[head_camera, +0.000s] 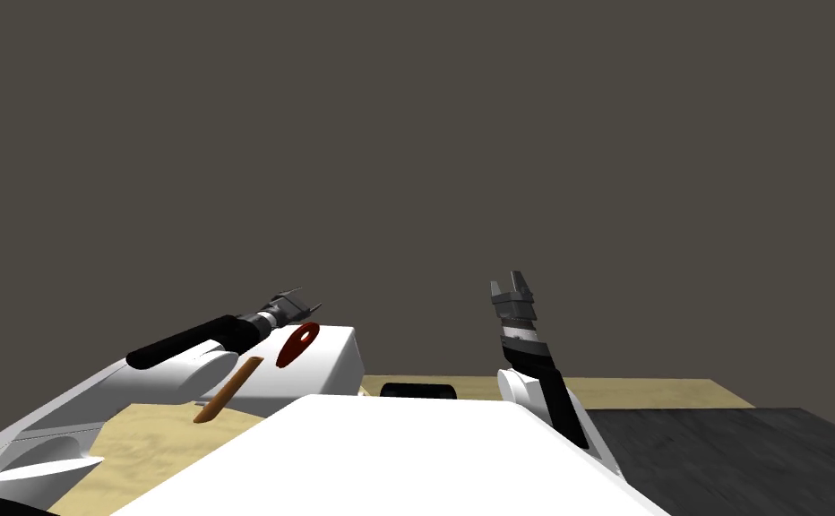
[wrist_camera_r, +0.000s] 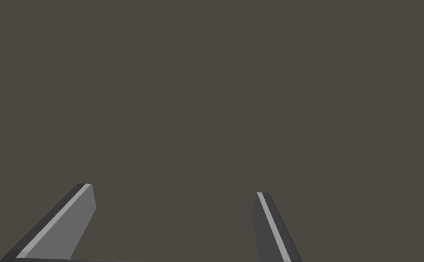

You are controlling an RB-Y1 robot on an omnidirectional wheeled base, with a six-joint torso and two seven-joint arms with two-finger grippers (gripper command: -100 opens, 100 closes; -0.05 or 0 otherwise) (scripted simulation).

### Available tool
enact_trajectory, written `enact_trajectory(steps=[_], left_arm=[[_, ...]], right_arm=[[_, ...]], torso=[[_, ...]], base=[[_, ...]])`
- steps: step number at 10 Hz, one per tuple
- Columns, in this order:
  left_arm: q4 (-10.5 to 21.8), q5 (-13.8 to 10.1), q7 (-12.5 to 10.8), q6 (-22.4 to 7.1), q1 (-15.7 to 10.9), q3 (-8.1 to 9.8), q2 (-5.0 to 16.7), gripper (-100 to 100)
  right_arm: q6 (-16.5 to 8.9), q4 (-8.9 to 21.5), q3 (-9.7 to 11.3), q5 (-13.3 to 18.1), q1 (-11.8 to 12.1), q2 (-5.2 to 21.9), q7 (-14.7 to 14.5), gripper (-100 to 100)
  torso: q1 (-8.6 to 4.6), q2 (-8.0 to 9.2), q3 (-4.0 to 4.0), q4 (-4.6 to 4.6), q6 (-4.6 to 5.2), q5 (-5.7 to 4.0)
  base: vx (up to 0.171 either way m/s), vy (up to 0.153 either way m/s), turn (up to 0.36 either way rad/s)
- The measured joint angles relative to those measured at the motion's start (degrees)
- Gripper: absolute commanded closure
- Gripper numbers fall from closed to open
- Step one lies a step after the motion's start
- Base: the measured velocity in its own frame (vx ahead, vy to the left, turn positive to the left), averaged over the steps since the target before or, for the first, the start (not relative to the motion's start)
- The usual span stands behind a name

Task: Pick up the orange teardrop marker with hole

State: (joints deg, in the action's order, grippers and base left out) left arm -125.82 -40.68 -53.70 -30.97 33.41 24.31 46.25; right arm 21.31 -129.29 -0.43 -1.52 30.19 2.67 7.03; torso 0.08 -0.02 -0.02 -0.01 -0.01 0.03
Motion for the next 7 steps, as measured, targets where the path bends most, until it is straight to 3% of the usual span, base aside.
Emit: enact_trajectory(steps=[7], left_arm=[[0.5, -6.2, -9.8, -10.0, -1.9, -0.01, 4.4, -100]], right_arm=[[0.0, 0.0, 0.0, 0.0, 0.0, 0.0, 0.0, 0]], torso=[[-0.02, 0.05, 0.03, 0.01, -0.01, 0.01]], base=[[-0.005, 0.032, 0.004]])
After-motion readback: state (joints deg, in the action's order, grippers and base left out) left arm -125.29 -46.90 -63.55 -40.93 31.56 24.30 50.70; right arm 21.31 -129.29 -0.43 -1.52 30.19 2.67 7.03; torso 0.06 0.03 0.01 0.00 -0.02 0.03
